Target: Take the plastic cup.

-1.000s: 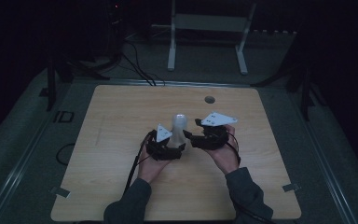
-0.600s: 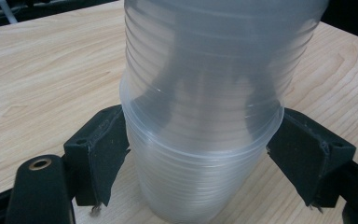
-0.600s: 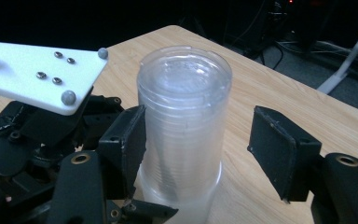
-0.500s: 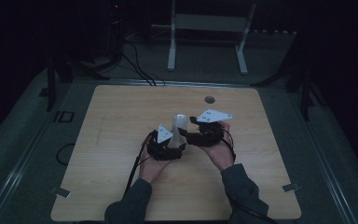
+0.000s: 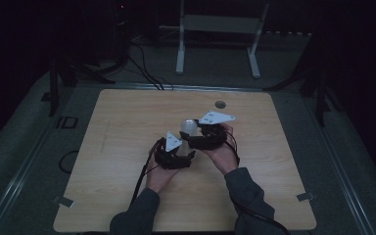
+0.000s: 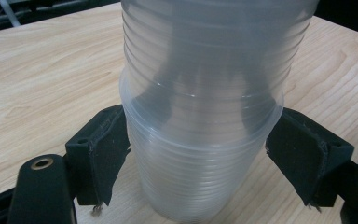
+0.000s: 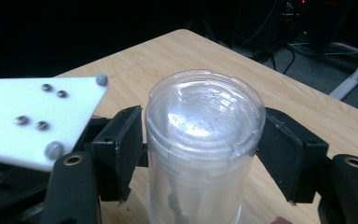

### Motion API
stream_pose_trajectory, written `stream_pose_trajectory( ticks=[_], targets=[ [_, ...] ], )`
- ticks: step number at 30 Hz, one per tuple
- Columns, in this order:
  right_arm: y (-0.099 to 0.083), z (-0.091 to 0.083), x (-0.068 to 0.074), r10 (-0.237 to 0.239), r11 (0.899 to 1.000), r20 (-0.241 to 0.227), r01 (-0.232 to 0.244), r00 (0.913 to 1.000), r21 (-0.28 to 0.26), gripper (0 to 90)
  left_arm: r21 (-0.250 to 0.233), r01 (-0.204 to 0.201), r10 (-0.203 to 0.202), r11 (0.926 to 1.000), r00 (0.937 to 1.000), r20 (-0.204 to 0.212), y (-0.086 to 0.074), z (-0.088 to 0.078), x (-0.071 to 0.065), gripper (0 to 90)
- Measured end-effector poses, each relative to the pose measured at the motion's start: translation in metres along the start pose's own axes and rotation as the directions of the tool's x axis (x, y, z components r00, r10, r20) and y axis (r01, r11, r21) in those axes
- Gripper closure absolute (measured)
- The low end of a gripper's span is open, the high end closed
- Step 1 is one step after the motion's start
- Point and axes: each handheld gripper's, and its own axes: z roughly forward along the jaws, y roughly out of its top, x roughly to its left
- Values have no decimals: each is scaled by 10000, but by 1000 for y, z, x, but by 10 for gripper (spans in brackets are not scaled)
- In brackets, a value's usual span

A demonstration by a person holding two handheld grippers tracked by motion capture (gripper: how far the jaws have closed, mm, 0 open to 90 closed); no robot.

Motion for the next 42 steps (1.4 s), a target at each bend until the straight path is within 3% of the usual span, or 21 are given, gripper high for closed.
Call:
stream_pose_trajectory(
  ticks=[5,20,42],
  targets=[
    [-1,3,0,98,10000,7,-98,10000,7,374,-158,71,-71,9999,10000,-27,1,2,0,201],
    [1,1,0,163,9999,28,-164,9999,6,381,-459,-64,44,9989,9991,-431,3,8,-5,203],
    [25,-17,3,316,9949,109,-304,9994,-961,395,-540,-44,25,9985,9994,-342,-1,6,-5,200]
  ],
)
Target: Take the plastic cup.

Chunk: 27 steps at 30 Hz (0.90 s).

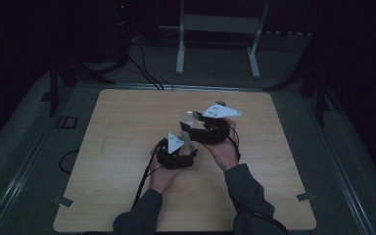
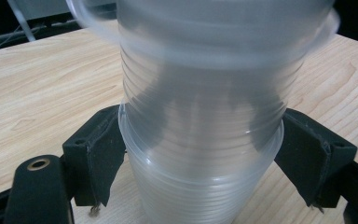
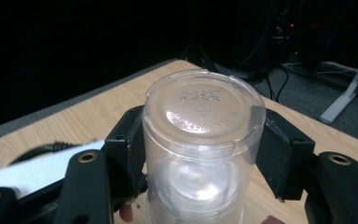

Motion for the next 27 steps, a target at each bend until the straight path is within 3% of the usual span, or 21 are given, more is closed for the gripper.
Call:
stream_pose_trajectory(
  ticks=[11,15,27],
  targets=[
    [16,-11,3,26,9989,3,-26,10000,-472,399,74,196,-197,9998,9997,139,-2,0,0,180],
    [19,-16,0,283,9973,-106,-290,9995,-681,399,-17,203,-203,9998,9998,71,-2,-3,0,181],
    [26,-33,-5,321,9935,-41,-324,9995,-1092,397,-154,439,-435,9989,9987,266,-2,-12,3,177]
  ],
)
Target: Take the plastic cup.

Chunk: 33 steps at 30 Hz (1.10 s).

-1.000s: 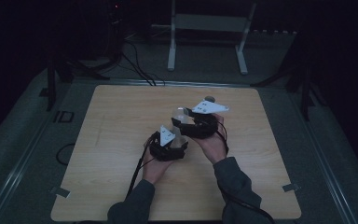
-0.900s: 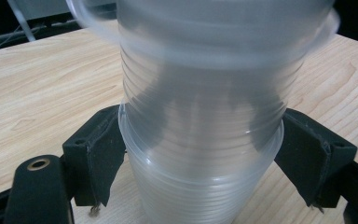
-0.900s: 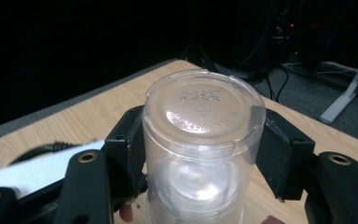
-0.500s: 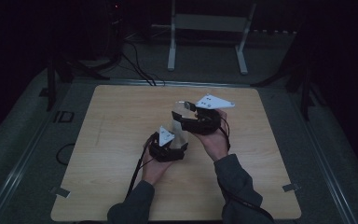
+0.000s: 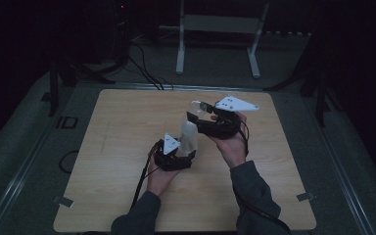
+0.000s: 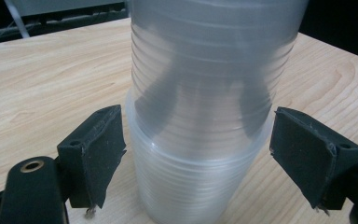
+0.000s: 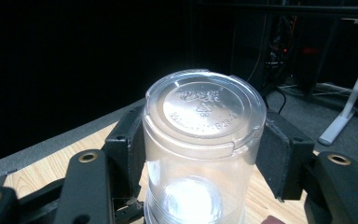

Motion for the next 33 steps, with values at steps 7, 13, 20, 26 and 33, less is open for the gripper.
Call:
stream_pose_trajectory(
  ticks=[7,13,20,26,33],
  targets=[
    [1,-11,-4,-1,9998,29,2,10000,-184,397,12,-101,101,9999,9999,46,-1,-5,-1,178],
    [1,-19,-7,-23,9997,151,27,9999,-240,398,-13,20,-20,10000,9999,122,-5,-9,1,188],
    [2,-28,-8,-79,9993,258,88,9996,-360,401,53,-60,59,10000,9999,132,-9,-15,3,205],
    [2,-39,-11,-60,9986,420,82,9991,-517,402,-23,-78,79,10000,9999,149,-9,-19,3,206],
    [-1,-49,-18,67,9983,669,-27,9977,-588,403,2,-115,115,9999,9997,220,-10,-18,0,210]
  ],
)
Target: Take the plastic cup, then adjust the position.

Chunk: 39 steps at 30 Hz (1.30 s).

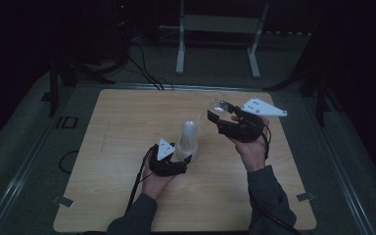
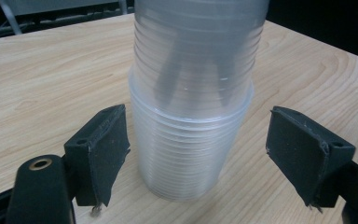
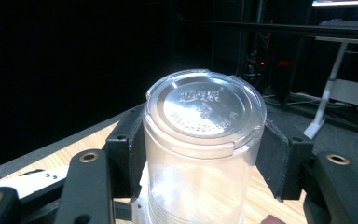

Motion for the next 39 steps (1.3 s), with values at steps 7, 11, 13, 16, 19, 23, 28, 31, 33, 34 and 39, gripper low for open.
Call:
stream_pose_trajectory(
  ticks=[7,11,13,16,19,23,28,31,33,34,39],
  targets=[
    [-10,-6,-6,2,9999,233,-5,9997,146,404,-35,-102,102,9999,9999,-15,0,-2,-2,210],
    [-16,-10,-12,138,9997,413,-147,9991,210,404,-18,-88,88,10000,10000,-27,-1,-4,-1,211],
    [-19,-12,-14,205,9994,494,-218,9986,253,404,1,-128,128,9999,9999,-45,-1,-5,0,212],
    [-23,-15,-18,276,9991,600,-295,9978,297,404,-58,-92,92,9999,9999,-50,-1,-8,0,213],
    [-27,-17,-21,346,9988,678,-369,9971,328,404,-151,-121,120,9998,9999,-71,-1,-11,0,219],
    [-34,-19,-23,447,9981,755,-477,9961,386,403,-286,-186,186,9994,9998,-2,0,-14,-2,250],
    [-43,-20,-26,556,9970,812,-597,9951,495,403,-311,-316,318,9990,9995,49,2,-15,-5,253],
    [-49,-19,-27,660,9958,837,-710,9943,581,403,-360,-355,359,9987,9993,99,3,-16,-7,261],
    [-53,-19,-27,711,9950,851,-766,9938,636,403,-378,-371,376,9986,9992,134,3,-16,-7,273],
    [-55,-19,-27,743,9947,845,-798,9936,641,403,-391,-365,372,9986,9992,161,3,-17,-8,276],
    [-65,-19,-28,842,9927,860,-911,9927,793,403,-386,-387,399,9985,9987,318,3,-18,-9,305]
  ],
)
